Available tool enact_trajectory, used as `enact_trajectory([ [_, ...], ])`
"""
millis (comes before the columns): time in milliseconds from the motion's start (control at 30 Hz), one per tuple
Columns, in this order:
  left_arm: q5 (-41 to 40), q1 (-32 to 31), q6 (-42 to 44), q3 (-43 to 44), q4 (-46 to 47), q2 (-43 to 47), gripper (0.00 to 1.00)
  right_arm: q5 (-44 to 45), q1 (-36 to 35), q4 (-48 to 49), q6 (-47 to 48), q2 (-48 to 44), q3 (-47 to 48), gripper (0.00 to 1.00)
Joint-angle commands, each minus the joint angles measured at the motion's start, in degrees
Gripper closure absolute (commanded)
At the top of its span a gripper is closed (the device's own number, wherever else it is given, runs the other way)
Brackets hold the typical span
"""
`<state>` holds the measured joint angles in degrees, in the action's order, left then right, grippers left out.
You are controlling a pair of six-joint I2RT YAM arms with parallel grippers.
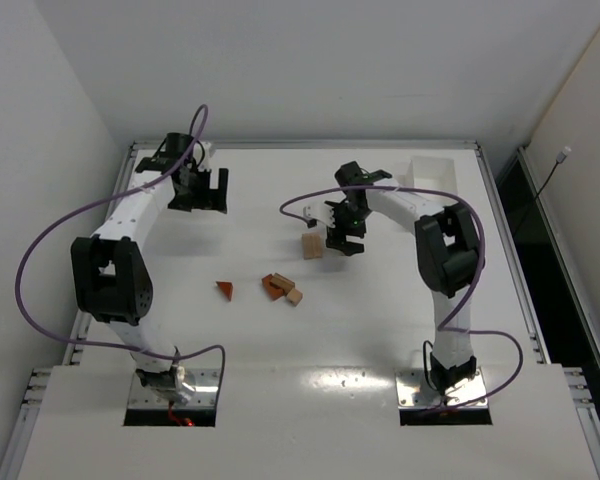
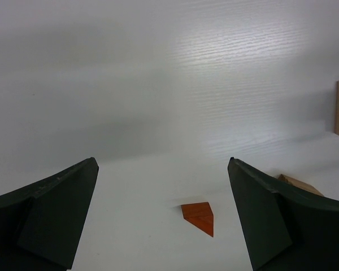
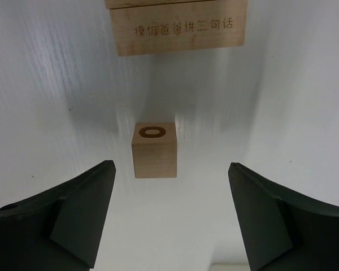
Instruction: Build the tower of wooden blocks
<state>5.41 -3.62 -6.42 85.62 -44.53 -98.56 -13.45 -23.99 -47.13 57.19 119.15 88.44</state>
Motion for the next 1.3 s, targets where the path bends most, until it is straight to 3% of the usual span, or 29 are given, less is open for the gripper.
enact_trajectory([
  [0, -0.40, 0.80, 0.61, 2.44, 0.24, -0.23, 0.00, -0.87, -1.06, -0.33, 1.96, 0.11, 1.38, 0.22],
  [100, -0.40, 0.80, 0.09, 2.44, 0.24, -0.75, 0.00, -1.40, -1.58, -0.33, 1.96, 0.64, 1.38, 0.27],
  [300, -0.40, 0.80, 0.09, 2.97, 0.24, -1.28, 0.00, -0.88, -2.12, -0.85, 1.96, 1.78, 1.90, 0.46],
  [500, -0.40, 1.33, 0.09, 3.50, 0.24, -1.28, 0.00, -0.87, -2.64, -0.85, 1.35, 2.40, 1.91, 0.47],
  [600, -0.40, 1.33, 0.09, 3.50, 0.24, -1.28, 0.00, -0.87, -2.64, -0.85, 0.82, 2.40, 1.38, 0.55],
  [700, 0.13, 1.33, 0.09, 3.50, 0.24, -1.81, 0.00, -0.35, -2.64, -1.38, 0.82, 2.40, 1.38, 0.73],
  [733, 0.13, 1.33, 0.09, 3.50, 0.24, -1.81, 0.00, -0.35, -2.64, -1.38, 0.82, 2.40, 0.86, 0.86],
  [833, 0.13, 1.33, -0.44, 3.50, 0.24, -1.81, 0.00, 0.18, -2.64, -1.38, -0.58, 1.87, 0.85, 1.00],
  [933, -1.36, 1.33, -1.75, 3.50, 0.76, -1.29, 0.00, 0.80, -2.64, -2.87, -5.49, 0.47, 3.99, 1.00],
  [1000, -5.21, 1.33, -3.86, 0.96, 2.87, 0.56, 0.00, 0.80, -2.64, -4.36, -14.26, 0.47, 7.43, 1.00],
  [1133, -19.98, -0.86, -14.39, -1.07, 4.37, 2.76, 0.20, 1.75, -2.03, -11.80, -33.33, 5.97, 22.71, 1.00],
  [1200, -23.93, -0.87, -16.08, -1.68, 4.37, 3.29, 0.23, 1.76, -2.03, -16.83, -41.58, 9.68, 31.64, 1.00],
  [1267, -25.18, -0.87, -16.70, -1.69, 3.76, 3.29, 0.24, 4.12, -2.03, -19.05, -47.57, 10.14, 30.85, 1.00],
])
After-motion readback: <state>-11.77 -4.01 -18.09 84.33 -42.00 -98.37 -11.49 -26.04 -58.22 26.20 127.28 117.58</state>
